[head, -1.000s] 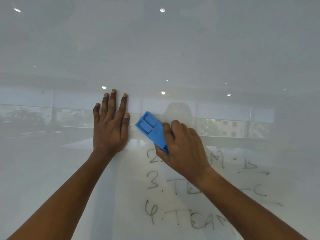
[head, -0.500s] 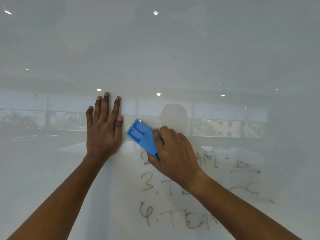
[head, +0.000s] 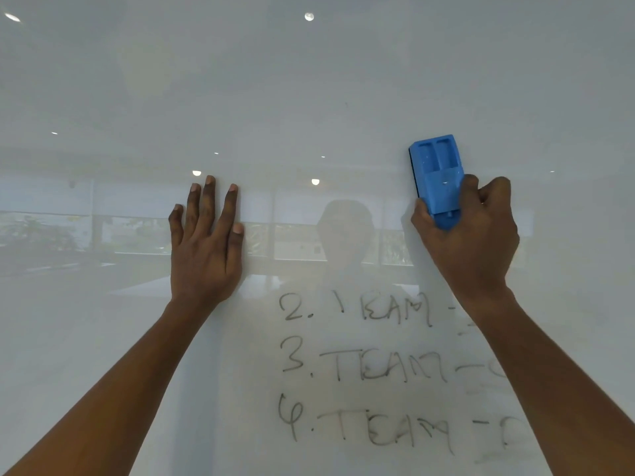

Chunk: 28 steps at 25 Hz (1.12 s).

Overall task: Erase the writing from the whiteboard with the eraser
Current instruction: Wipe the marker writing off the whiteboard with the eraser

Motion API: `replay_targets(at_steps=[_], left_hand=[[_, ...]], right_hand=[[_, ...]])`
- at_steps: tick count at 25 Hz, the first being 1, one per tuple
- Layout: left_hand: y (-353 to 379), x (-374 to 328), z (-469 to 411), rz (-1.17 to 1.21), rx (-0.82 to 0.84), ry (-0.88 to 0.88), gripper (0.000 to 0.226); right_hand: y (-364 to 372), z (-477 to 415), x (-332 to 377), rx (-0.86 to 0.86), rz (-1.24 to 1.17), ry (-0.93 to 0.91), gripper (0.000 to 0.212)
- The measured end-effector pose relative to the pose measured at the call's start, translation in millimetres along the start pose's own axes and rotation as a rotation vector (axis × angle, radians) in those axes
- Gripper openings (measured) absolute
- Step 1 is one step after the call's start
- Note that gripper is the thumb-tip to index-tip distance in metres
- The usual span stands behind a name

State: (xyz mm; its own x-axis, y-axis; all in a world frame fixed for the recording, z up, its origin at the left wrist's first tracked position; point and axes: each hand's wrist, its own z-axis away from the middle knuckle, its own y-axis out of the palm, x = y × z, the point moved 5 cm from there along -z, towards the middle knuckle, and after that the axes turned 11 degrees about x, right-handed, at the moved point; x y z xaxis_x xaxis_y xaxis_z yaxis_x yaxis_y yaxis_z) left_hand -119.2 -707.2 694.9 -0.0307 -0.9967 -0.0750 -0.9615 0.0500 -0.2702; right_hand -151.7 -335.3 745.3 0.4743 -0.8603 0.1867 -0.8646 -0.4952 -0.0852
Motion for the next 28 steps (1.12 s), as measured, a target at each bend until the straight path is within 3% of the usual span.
replay_targets(at_steps=[13,19,28], left_hand=[[-1,-42,33,-0.029,-0.061,0.051,0.062],[23,-26,67,0.017,-0.006,-0.036,0.062],[26,-25,66,0.01,-0.001,-0.029,0.062]], right_hand=[[-1,1,6,-0.024,-0.002,-0.036,0.062],[0,2,6,-0.033,-0.001,-0.028,0.062],[-2,3,6,-0.039,0.01,-0.019,0.064]])
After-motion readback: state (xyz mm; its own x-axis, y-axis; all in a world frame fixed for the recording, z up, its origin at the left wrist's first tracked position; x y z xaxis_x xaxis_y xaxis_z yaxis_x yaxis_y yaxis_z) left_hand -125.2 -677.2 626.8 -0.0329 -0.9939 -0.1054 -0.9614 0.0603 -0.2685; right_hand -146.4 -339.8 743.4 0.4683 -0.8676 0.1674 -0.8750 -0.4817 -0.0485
